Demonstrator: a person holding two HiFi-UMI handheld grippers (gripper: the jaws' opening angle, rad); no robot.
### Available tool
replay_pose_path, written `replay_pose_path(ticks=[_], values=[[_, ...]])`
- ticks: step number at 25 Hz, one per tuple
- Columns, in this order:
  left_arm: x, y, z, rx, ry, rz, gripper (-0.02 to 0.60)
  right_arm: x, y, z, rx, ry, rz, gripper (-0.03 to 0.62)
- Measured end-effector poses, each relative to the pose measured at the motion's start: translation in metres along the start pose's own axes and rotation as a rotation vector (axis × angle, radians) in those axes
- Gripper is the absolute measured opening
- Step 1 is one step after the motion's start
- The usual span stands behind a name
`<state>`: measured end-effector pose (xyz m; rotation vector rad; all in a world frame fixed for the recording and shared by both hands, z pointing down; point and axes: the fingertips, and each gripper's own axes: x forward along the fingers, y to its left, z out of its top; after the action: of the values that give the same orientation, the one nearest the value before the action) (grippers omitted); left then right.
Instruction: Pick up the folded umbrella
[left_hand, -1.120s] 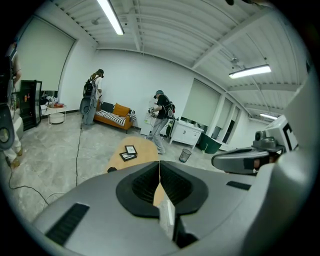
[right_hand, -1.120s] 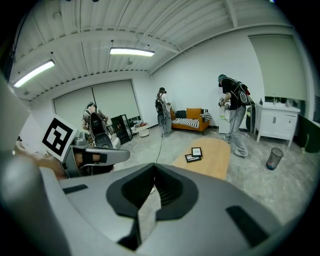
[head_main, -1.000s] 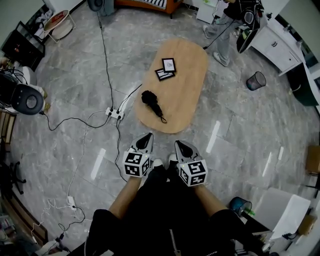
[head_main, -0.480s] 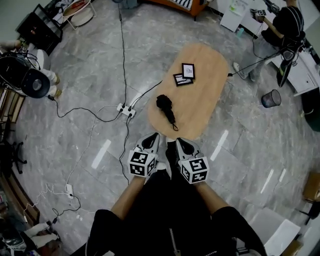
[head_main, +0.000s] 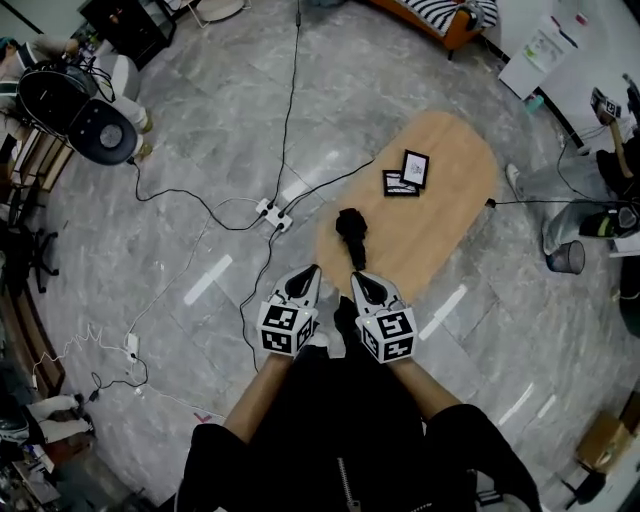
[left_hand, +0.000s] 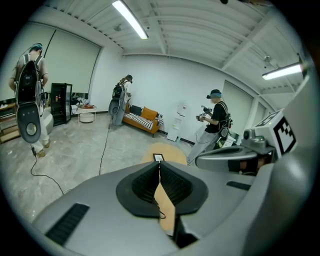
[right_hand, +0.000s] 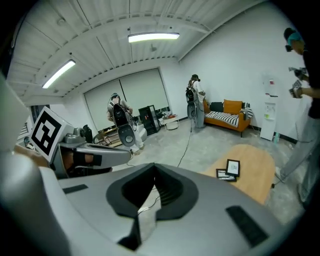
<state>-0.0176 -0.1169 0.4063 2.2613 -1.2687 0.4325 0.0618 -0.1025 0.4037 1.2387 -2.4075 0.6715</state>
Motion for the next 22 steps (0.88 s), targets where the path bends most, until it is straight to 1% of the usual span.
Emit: replay_pose_path(ticks=[6, 9, 11, 14, 17, 19, 22], values=[[0.020, 0.014, 0.016, -0.034, 0.003, 0.065, 0.015, 0.022, -0.017, 0.014, -0.038, 0.041, 0.073, 0.011], [0.030, 0.017, 0.015, -0.049, 0.015, 0.089, 0.015, 0.033, -0.024, 0.013, -0.056, 0.070, 0.121, 0.011], [0.039, 0.019, 0.011, -0.052, 0.024, 0.094, 0.015, 0.040, -0.031, 0.011, -0.069, 0.082, 0.138, 0.011], [0.051, 0.022, 0.011, -0.048, 0.035, 0.095, 0.015, 0.052, -0.042, 0.010, -0.083, 0.098, 0.146, 0.012], [0.060, 0.028, 0.014, -0.044, 0.037, 0.095, 0.015, 0.065, -0.049, 0.004, -0.090, 0.137, 0.148, 0.014], [0.065, 0.030, 0.011, -0.050, 0.039, 0.087, 0.015, 0.071, -0.054, 0.000, -0.092, 0.162, 0.141, 0.015], [0.078, 0.035, 0.002, -0.048, 0.044, 0.071, 0.015, 0.085, -0.065, -0.002, -0.091, 0.169, 0.122, 0.025]])
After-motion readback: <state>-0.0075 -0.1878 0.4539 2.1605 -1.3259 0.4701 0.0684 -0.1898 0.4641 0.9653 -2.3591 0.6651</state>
